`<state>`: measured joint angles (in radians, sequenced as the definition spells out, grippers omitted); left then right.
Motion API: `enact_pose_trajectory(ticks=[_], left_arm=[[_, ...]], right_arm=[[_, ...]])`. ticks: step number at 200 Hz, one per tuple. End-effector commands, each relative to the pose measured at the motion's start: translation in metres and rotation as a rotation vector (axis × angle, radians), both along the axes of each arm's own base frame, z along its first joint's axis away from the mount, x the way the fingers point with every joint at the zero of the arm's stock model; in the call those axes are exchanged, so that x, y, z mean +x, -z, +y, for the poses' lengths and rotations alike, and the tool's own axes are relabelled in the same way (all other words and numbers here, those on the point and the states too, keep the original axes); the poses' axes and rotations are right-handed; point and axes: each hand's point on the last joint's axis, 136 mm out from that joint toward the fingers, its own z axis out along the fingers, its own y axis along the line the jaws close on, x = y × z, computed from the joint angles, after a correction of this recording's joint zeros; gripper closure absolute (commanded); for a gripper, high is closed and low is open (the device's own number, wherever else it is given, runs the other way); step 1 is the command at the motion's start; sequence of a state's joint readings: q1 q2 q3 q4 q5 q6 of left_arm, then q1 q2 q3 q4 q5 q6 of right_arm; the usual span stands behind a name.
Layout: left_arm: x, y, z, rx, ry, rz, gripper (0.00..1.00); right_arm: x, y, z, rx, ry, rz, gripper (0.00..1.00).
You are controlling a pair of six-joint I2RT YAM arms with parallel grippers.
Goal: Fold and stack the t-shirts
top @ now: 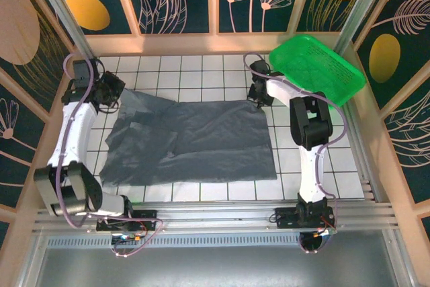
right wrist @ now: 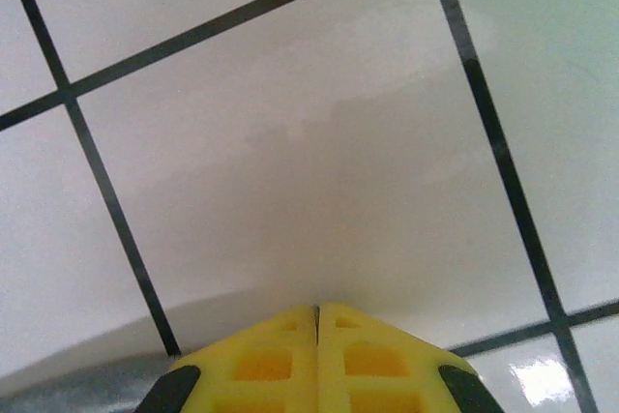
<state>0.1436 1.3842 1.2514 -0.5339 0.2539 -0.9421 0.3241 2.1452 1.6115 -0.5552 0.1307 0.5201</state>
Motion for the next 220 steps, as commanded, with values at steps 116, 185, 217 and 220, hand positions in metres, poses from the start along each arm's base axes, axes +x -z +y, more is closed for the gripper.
enact_pose_trajectory(ticks=[116, 185, 217, 220], left_arm=[[-0.142, -0.012, -0.021, -0.105, -0.084, 0.139, 1.0], [-0.195, -0.007, -0.013, -0.037, -0.142, 0.244, 1.0], [-0.208, 0.002, -0.014, -0.054, -0.167, 0.278, 1.0], [-0.209, 0.001, -0.014, -0.058, -0.17, 0.278, 1.0]], right_arm=[[-0.099, -0.085, -0.004, 0.006, -0.046, -0.126, 1.0], [-0.168, -0.055, -0.033, -0.051, -0.022, -0.029, 1.0], [-0.183, -0.049, -0.037, -0.062, -0.026, -0.005, 1.0], [-0.184, -0.048, -0.037, -0.067, -0.027, 0.0, 1.0]])
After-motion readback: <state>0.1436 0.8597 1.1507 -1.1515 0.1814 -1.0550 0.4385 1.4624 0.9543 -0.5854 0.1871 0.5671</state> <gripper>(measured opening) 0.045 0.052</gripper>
